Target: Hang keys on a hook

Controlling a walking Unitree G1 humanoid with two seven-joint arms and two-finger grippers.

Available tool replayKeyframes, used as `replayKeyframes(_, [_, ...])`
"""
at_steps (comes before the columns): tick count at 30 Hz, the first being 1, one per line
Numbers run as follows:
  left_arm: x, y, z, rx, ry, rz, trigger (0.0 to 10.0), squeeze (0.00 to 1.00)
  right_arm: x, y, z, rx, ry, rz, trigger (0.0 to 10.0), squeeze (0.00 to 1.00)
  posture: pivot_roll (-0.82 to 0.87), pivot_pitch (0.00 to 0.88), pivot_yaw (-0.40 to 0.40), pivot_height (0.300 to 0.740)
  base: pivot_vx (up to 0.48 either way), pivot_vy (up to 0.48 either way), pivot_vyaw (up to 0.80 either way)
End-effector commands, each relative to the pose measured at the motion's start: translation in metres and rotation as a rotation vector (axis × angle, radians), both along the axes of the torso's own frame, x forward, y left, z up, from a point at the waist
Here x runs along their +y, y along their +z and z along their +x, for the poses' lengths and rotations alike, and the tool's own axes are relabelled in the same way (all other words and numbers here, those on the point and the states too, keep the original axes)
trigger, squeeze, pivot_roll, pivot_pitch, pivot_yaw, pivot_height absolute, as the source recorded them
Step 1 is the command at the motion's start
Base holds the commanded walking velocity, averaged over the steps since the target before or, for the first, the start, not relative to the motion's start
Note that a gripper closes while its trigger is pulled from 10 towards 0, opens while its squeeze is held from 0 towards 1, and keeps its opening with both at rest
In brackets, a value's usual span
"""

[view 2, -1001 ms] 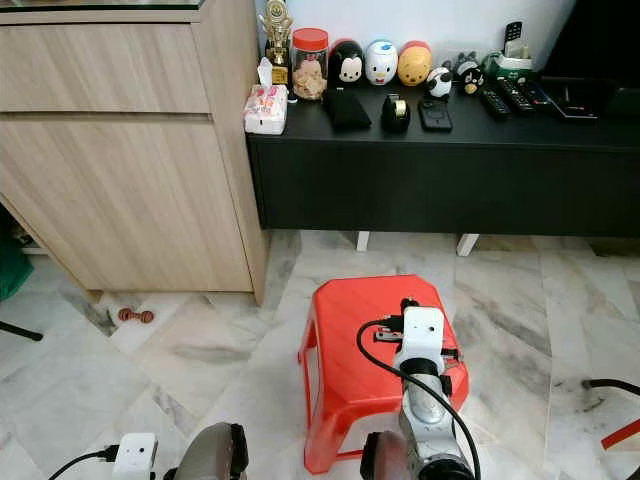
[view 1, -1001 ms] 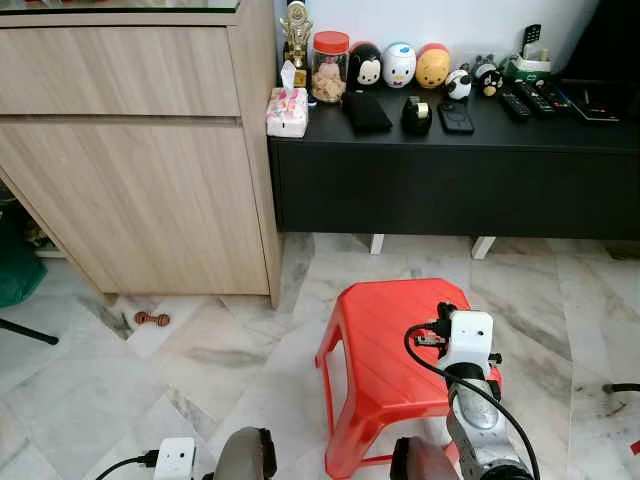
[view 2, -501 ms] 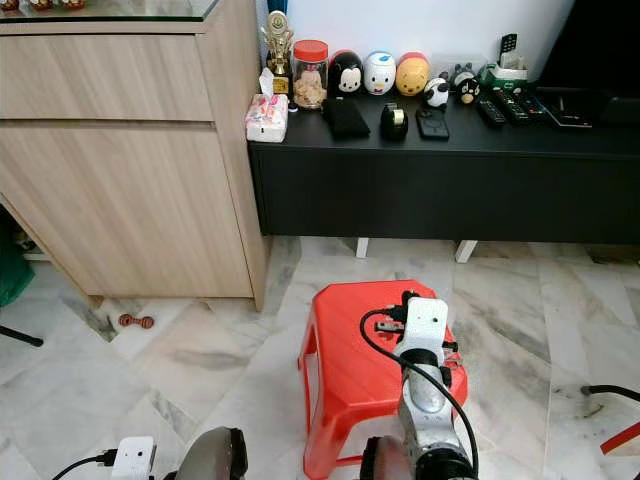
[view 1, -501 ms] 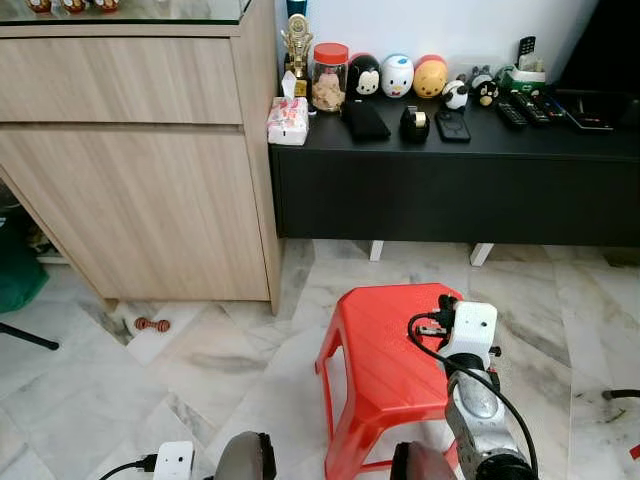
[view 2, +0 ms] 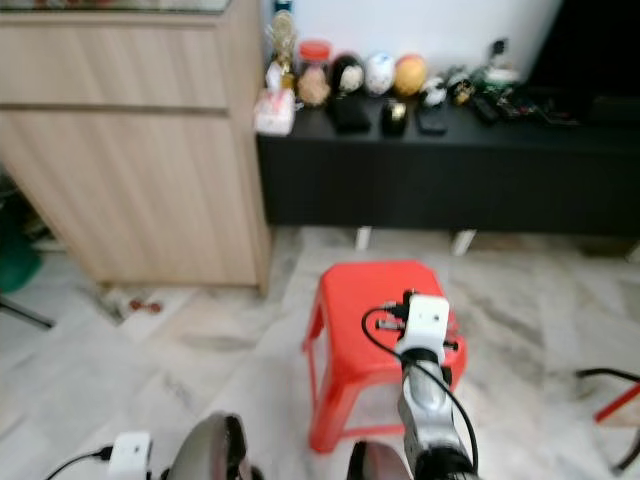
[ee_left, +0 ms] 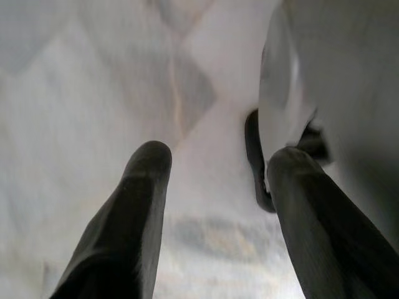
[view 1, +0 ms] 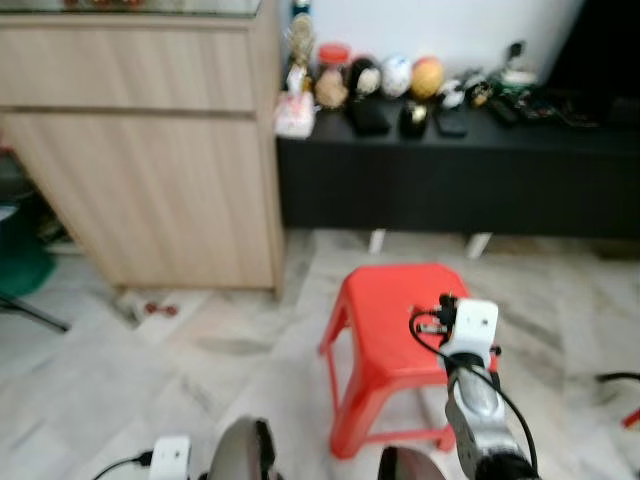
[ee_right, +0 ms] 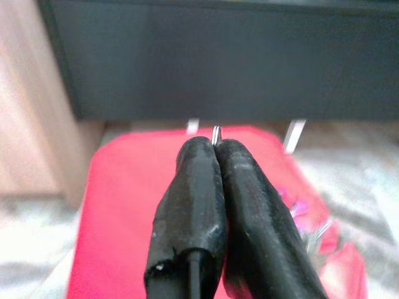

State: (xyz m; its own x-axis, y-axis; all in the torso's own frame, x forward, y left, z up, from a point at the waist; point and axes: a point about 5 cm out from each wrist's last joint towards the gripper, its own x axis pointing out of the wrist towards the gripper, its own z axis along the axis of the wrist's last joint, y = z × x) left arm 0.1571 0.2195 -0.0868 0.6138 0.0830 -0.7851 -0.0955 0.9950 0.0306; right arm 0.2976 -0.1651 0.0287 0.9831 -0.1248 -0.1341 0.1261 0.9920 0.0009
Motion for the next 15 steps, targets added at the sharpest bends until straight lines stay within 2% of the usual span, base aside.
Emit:
replayKeyframes(1, [0.0005,-0.0001,0.0003,0.010,-0.011,0.006,10.0,0.00,-0.0055,0.0009,0.0000,-0.005,-0.025,0.005,10.0,0.00,0.04,0.021,-0.051,0.612,0.000,0.000,0.00])
replayKeyframes(15, [0.0005,0.0004,0.0013,0.004,-0.004,-0.001,10.0,0.00,-0.0083,0.0023,0.0006,-0.014,-0.027,0.005,10.0,0.00,0.04,0.021,-0.054,0.706,0.000,0.000,0.00])
